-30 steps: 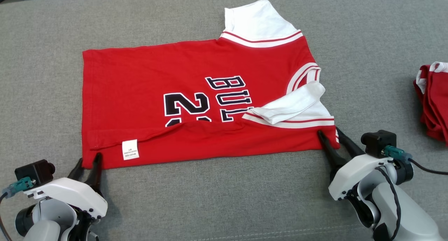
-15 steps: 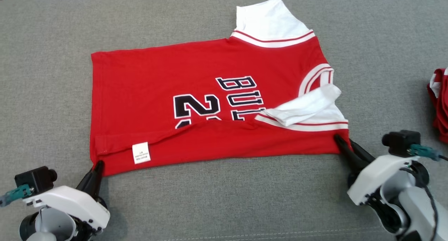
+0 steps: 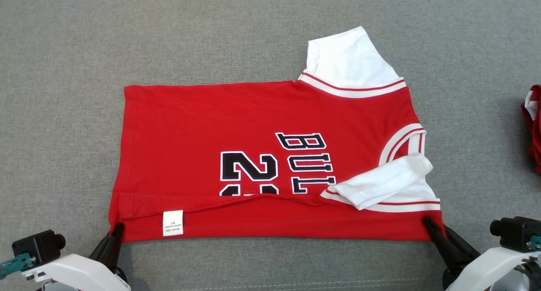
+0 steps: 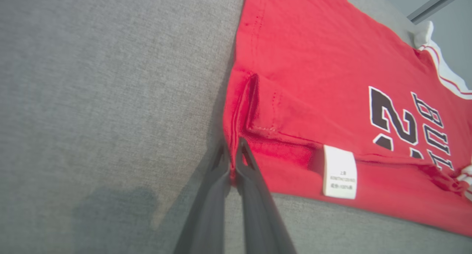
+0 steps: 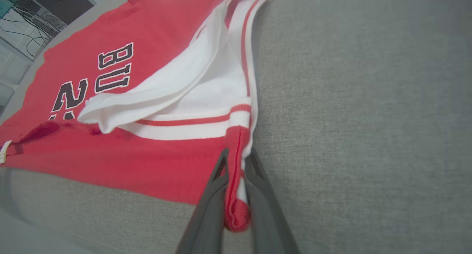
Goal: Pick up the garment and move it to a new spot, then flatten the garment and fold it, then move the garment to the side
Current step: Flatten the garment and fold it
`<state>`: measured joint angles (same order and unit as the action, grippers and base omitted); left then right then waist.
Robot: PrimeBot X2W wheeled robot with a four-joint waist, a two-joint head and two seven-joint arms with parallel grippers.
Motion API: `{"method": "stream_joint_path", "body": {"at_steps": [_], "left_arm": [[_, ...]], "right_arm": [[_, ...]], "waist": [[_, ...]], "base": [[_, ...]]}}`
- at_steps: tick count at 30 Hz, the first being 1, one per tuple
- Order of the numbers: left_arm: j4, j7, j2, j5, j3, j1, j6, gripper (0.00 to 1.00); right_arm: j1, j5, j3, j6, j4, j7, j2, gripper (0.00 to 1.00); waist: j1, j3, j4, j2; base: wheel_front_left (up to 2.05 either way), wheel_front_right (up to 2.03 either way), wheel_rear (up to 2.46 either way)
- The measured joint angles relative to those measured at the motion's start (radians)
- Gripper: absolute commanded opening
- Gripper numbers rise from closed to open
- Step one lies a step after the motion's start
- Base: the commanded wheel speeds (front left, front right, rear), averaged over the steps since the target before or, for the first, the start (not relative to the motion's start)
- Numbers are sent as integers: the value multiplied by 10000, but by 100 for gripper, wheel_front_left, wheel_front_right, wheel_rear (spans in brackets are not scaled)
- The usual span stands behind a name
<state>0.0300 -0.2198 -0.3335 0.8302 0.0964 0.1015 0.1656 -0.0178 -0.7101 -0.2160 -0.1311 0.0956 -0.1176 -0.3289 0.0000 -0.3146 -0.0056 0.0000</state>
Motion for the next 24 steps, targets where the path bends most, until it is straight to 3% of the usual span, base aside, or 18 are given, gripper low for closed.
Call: {"method": "stream_joint_path", "body": {"at_steps": [1,2,3,4,5,14,24], "left_arm": [[6,0,0,17,-12,4,23,0],[4,-12,8,81,-10,14,27,0],[4,-12,17,115,-13,19,29,0],[0,-13,15,127,-8,26,31,80],[-4,-54,13,127,0,38,31,100],[293,608,-31,-284,-165,145,311,100],[1455,2176,-301,-1873,-426,-360,999,100]], "right_arm": [[-50,159,117,0,-92,-42,111,0],[-73,286,211,0,-169,-58,209,33],[-74,395,309,0,-199,-67,307,86],[-80,495,420,2,-224,-67,401,100],[-85,581,508,2,-240,-67,458,100],[-111,1231,1262,6,-504,378,842,100],[852,2560,1864,6,-554,1816,1246,100]], "waist": [[0,8,-21,0],[0,26,-35,0],[0,45,-44,0],[0,64,-46,0],[0,84,-42,0],[0,390,46,0],[0,845,-36,0]], "base": [[0,0,0],[0,0,0],[0,0,0],[0,0,0],[0,0,0],[0,0,0],[0,0,0]]}}
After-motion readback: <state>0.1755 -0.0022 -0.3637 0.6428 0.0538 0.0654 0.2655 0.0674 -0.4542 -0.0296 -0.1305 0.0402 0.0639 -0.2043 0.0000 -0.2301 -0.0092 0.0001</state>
